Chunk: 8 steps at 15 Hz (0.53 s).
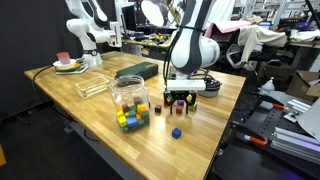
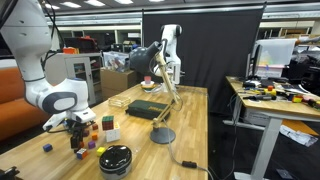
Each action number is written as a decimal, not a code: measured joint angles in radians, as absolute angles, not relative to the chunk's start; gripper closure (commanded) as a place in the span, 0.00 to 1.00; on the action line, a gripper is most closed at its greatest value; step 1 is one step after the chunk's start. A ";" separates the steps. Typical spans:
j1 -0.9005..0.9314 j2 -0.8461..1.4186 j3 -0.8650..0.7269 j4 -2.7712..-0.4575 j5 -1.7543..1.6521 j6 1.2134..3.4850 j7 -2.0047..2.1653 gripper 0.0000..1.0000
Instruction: Pick up the red cube and place it on top of the stacked Rubik's cubes
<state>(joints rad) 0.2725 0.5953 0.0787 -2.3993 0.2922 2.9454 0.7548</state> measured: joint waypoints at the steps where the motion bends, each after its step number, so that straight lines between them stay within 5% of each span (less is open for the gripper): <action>1: 0.272 0.594 0.079 -2.400 0.294 2.945 0.757 0.58; 4: 0.272 0.581 0.077 -2.410 0.300 2.946 0.764 0.78; 8: 0.272 0.570 0.073 -2.424 0.302 2.947 0.767 0.89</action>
<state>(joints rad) 0.2718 0.5696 0.0734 -2.4242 0.3016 2.9470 0.7669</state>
